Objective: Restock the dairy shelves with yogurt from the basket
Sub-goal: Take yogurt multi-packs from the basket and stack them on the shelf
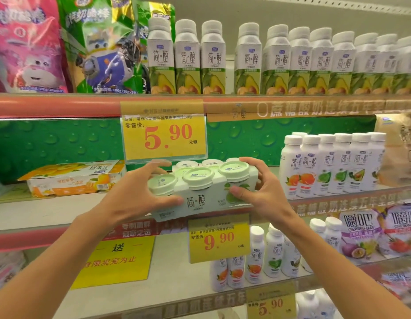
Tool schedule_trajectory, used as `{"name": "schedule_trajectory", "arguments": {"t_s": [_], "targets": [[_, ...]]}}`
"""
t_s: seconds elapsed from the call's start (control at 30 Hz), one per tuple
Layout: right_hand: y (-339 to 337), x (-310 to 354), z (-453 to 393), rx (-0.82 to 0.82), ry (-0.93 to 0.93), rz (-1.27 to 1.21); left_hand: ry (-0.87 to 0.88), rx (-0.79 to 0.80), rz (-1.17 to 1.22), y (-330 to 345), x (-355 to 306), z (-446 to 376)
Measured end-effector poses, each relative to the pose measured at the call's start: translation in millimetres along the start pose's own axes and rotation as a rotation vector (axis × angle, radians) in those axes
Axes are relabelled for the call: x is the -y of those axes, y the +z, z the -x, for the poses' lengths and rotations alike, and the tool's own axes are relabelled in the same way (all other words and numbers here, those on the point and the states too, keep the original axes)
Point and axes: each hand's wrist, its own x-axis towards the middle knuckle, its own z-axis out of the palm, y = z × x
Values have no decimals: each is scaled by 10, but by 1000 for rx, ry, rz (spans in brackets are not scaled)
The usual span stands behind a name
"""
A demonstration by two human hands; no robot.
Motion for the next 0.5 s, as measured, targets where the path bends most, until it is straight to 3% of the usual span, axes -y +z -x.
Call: {"name": "schedule_trajectory", "arguments": {"t_s": [0.13, 0.23, 0.5], "targets": [[-166, -91, -44, -104, 16, 16, -112, -72, -90, 97, 382, 186], [-243, -168, -57, -107, 27, 17, -186, -14, -275, 210, 594, 326], [-253, -392, -16, -181, 6, 199, -132, 73, -493, 350, 713, 419]]}}
